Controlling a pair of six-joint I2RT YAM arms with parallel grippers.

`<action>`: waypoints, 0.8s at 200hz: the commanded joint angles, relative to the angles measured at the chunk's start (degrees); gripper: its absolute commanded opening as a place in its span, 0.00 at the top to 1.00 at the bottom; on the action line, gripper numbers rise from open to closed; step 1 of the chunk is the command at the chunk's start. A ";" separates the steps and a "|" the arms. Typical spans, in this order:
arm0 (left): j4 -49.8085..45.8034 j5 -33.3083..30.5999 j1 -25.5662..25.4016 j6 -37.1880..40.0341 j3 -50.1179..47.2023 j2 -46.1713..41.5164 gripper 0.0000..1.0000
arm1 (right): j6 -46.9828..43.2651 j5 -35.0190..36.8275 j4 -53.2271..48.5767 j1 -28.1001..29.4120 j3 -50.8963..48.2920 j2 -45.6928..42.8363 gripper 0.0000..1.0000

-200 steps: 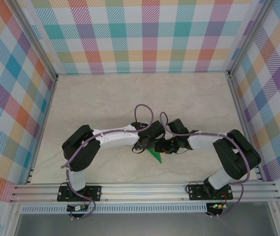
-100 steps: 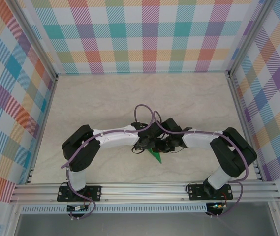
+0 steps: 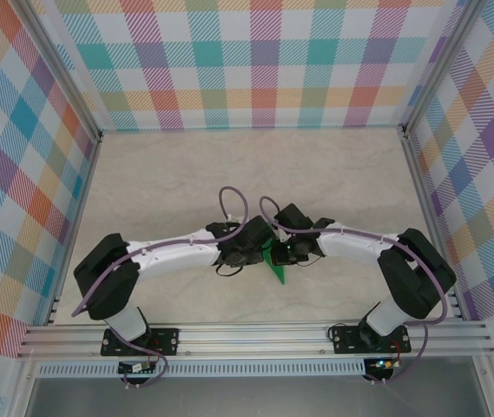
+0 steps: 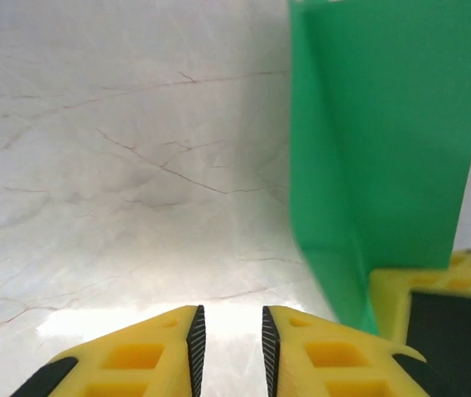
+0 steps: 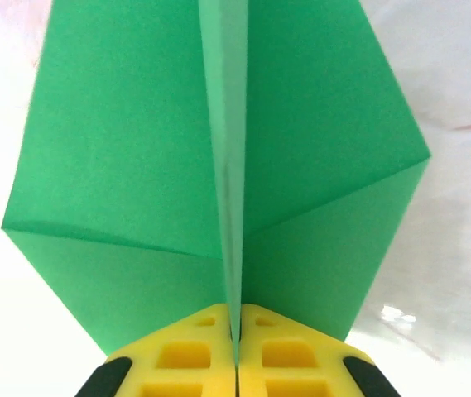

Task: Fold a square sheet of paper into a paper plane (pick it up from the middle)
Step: Move a paper plane to the center of the table.

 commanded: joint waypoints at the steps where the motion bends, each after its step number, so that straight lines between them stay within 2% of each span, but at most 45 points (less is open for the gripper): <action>1: 0.48 -4.38 -0.16 -0.80 -3.50 -6.17 0.70 | 2.85 10.21 -8.37 -0.10 4.94 0.10 0.94; 33: -0.73 -7.60 0.26 -2.56 -9.42 -12.47 0.67 | 5.16 12.36 -11.97 -0.13 12.97 8.17 0.93; 71: -0.33 -7.78 2.50 -3.39 -15.72 -19.43 0.65 | 6.68 12.54 -13.75 -0.01 21.08 16.97 0.91; 115: 1.23 -6.12 5.45 -3.31 -21.15 -25.44 0.64 | 8.19 13.10 -14.88 0.09 22.71 21.24 0.86; 129: 2.03 -5.32 6.30 -3.31 -22.51 -26.34 0.63 | 8.73 13.23 -14.88 0.12 22.10 21.71 0.82; 160: 3.38 -4.07 7.48 -3.16 -24.05 -26.64 0.63 | 9.14 13.10 -14.87 0.25 21.28 23.38 0.80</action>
